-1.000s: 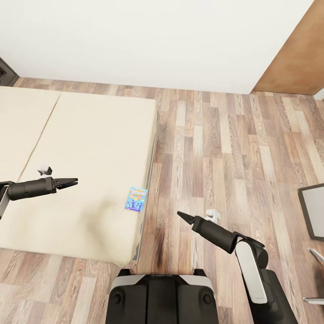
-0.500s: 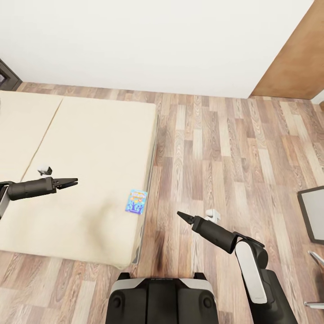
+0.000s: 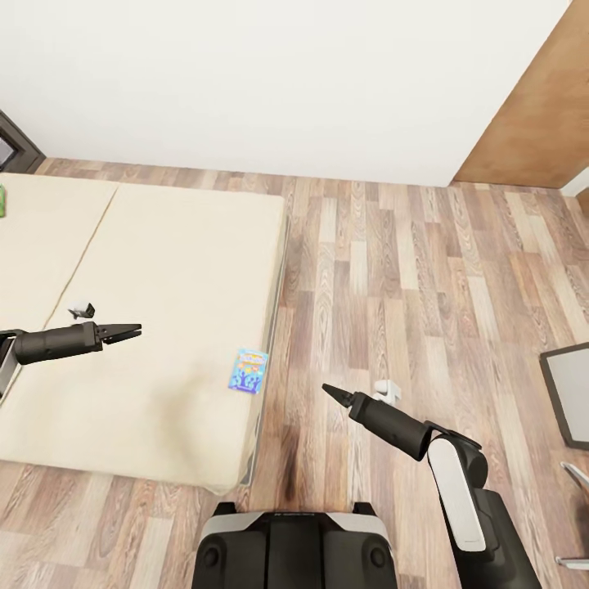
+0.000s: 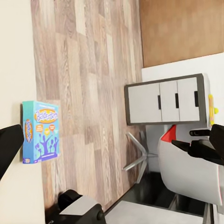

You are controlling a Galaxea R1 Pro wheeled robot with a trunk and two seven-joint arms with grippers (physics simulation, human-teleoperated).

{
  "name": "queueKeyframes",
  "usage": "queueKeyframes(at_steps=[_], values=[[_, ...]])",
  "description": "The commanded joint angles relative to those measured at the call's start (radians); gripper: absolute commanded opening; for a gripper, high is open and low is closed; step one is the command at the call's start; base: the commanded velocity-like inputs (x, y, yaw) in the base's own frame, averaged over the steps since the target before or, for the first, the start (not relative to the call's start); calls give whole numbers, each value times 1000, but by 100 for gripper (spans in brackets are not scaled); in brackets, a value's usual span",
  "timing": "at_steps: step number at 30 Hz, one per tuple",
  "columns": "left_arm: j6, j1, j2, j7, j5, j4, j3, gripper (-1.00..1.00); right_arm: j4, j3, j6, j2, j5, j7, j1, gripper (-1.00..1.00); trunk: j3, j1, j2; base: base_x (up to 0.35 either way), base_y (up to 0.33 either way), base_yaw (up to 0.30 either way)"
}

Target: Put all the toys in the child's room - the three board games (two on the bed and one on the table), the two jigsaw puzzles on the table, and the tennis ball on the table - inside the toy box on the table in the child's room.

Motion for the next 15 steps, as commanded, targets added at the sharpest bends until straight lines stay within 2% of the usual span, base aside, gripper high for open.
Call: queueKeyframes(at_steps=[1, 4, 9, 15], values=[[11, -1, 0, -6, -6, 0, 2, 100, 0, -4, 6, 1, 5, 7, -1, 100, 1, 1, -1, 0, 0, 0], [11, -1, 0, -6, -6, 0, 2, 100, 0, -12, 6, -1, 5, 7, -1, 100, 5, 1, -1, 0, 0, 0], [11, -1, 0, -6, -6, 0, 3, 100, 1, -53, 6, -1, 5, 7, -1, 100, 13, 1, -1, 0, 0, 0], [11, -1, 1, -6, -6, 0, 3, 100, 4, -64, 6, -1, 11, 7, -1, 100, 23, 1, -1, 0, 0, 0]])
